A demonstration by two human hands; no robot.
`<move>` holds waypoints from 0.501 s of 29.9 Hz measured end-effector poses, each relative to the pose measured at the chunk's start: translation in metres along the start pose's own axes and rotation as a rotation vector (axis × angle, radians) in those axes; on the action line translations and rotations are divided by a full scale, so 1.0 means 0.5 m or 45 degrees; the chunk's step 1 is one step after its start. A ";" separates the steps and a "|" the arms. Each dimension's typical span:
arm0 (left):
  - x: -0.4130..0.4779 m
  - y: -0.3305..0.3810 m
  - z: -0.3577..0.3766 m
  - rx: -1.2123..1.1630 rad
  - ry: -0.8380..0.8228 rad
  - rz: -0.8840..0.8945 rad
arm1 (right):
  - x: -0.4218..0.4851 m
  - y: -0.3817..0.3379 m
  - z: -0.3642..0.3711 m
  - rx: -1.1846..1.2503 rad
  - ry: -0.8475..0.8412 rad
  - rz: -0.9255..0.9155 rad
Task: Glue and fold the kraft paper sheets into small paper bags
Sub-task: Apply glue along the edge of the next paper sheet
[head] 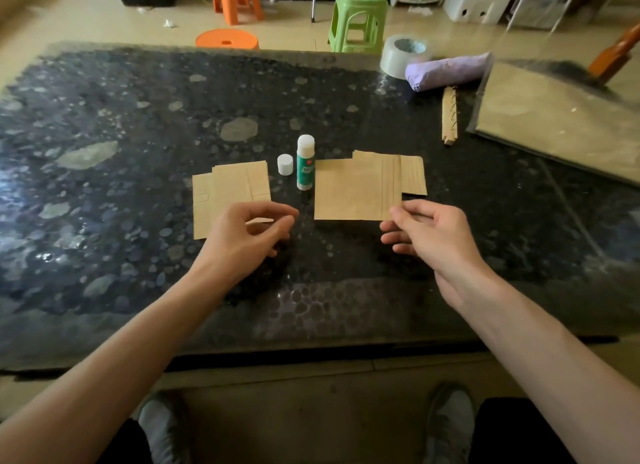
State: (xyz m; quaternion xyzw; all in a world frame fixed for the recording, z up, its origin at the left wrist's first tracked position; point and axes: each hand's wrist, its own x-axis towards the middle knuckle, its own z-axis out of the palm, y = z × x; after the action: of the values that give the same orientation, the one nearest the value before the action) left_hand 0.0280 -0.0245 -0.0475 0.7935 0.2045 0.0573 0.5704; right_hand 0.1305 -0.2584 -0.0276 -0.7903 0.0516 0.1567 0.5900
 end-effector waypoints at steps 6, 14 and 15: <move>0.020 -0.003 0.031 0.378 0.054 0.247 | 0.057 -0.005 -0.034 0.084 0.190 0.023; 0.011 -0.019 0.001 0.446 0.126 0.283 | 0.130 -0.027 -0.039 -0.004 0.281 0.020; 0.008 -0.021 -0.004 0.452 0.137 0.276 | 0.135 -0.024 -0.037 -0.068 0.295 0.020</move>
State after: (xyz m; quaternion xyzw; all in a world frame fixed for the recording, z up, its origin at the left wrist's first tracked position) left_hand 0.0280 -0.0184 -0.0568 0.8947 0.1548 0.1236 0.4003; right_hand 0.2012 -0.2652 -0.0327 -0.8181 0.1216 0.0701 0.5577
